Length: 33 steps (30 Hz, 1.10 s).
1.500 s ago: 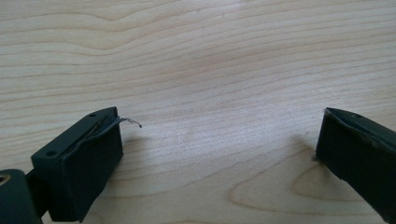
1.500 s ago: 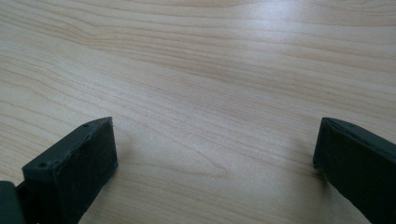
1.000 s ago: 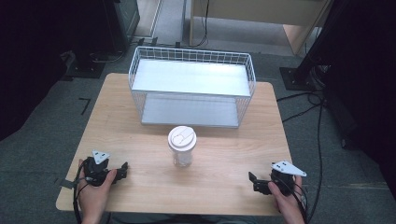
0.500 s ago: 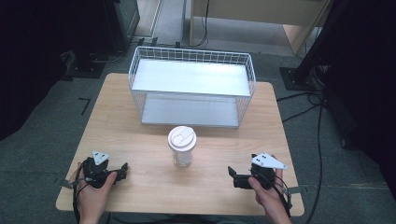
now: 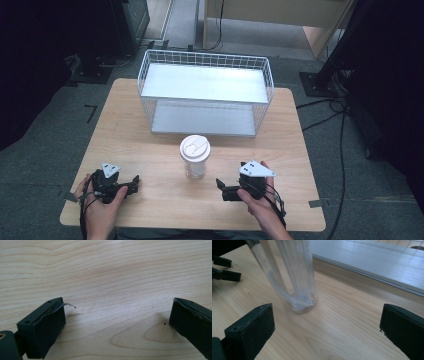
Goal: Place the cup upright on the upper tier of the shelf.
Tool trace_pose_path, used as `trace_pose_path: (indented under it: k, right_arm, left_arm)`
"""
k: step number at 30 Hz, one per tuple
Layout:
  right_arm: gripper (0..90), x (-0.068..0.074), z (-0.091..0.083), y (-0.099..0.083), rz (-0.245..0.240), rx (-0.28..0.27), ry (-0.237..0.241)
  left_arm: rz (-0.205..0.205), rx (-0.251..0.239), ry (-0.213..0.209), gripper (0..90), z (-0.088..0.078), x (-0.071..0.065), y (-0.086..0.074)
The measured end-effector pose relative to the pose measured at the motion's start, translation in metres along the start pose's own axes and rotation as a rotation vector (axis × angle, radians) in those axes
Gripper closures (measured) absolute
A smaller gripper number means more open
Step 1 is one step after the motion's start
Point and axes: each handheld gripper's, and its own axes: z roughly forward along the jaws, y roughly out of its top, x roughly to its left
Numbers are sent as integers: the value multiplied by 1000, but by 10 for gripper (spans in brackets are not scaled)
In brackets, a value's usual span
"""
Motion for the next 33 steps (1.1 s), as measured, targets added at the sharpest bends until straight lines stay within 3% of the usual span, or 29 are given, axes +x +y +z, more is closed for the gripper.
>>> trace_pose_path:
  k: [17, 25, 33]
  right_arm:
    - [0, 34, 33, 16, 3, -52, 99]
    - [0, 42, 50, 21, 19, -73, 114]
    - [0, 52, 64, 23, -2, -88, 80]
  left_arm:
    - [-1, 0, 2, 10, 0, 0, 0]
    - [-1, 1, 1, 10, 0, 0, 0]
    - [-1, 0, 1, 10, 0, 0, 0]
